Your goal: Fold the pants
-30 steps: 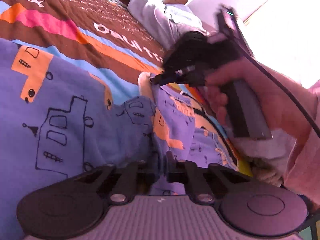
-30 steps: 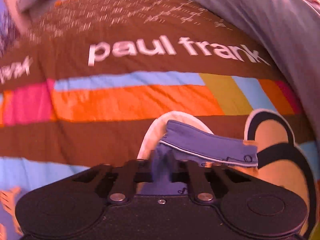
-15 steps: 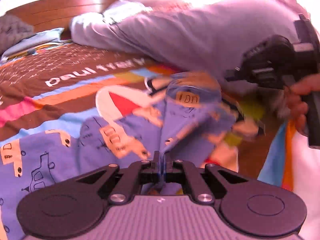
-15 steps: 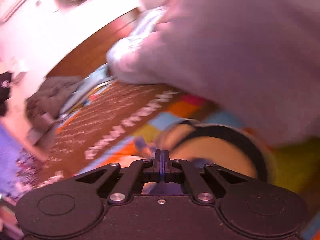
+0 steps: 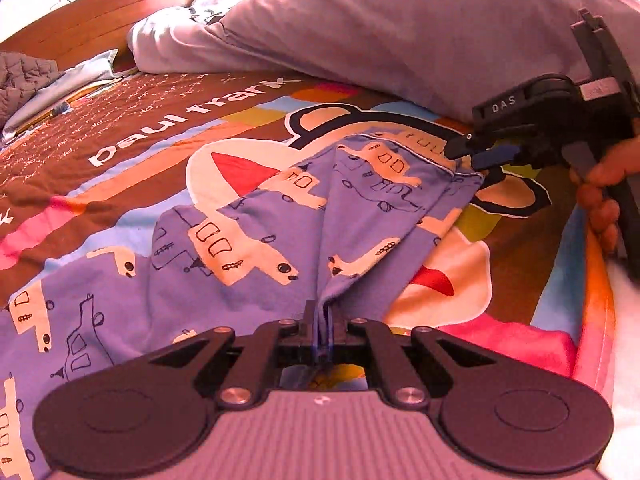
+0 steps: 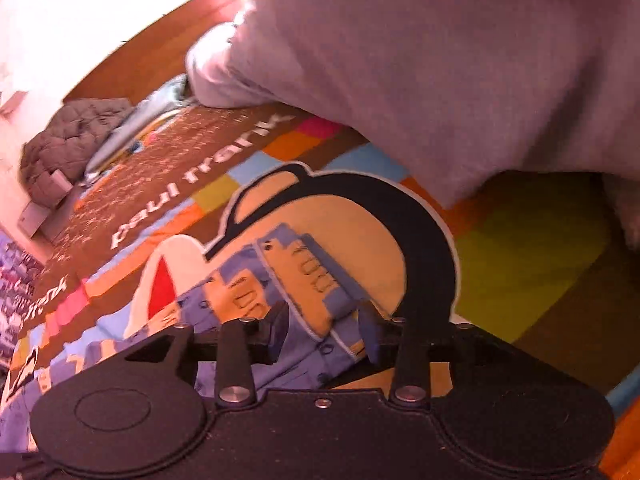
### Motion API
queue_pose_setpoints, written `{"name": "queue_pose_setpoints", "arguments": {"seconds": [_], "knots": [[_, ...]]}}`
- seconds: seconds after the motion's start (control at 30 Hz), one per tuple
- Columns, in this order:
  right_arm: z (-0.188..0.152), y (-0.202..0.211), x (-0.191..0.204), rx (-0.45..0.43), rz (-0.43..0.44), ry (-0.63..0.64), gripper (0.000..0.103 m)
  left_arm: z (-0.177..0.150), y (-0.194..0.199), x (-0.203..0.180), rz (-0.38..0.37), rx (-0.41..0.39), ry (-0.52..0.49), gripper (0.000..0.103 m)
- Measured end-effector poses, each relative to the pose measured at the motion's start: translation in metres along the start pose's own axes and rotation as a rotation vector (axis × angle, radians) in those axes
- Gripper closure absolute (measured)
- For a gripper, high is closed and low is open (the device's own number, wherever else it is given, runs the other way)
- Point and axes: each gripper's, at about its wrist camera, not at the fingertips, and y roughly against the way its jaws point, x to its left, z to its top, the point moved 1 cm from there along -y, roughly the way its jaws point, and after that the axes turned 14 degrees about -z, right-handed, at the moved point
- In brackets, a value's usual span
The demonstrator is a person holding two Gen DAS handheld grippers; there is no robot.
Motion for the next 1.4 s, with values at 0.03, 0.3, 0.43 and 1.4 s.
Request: {"name": "queue_pose_setpoints", "arguments": {"seconds": [0.03, 0.3, 0.43, 1.4], "knots": [[0.000, -0.004, -0.003, 0.009, 0.002, -0.016, 0.063, 0.000, 0.000, 0.000, 0.002, 0.001, 0.000, 0.100], [0.006, -0.022, -0.010, 0.037, 0.026, -0.112, 0.092, 0.002, 0.005, -0.002, 0.021, -0.027, 0.024, 0.100], [0.004, -0.002, -0.013, -0.059, 0.001, -0.081, 0.097, 0.003, 0.013, -0.004, 0.011, -0.069, 0.039, 0.100], [-0.029, 0.043, 0.059, -0.268, 0.140, 0.321, 0.001, -0.047, 0.178, 0.185, 0.362, -0.237, 0.476, 0.014]]}}
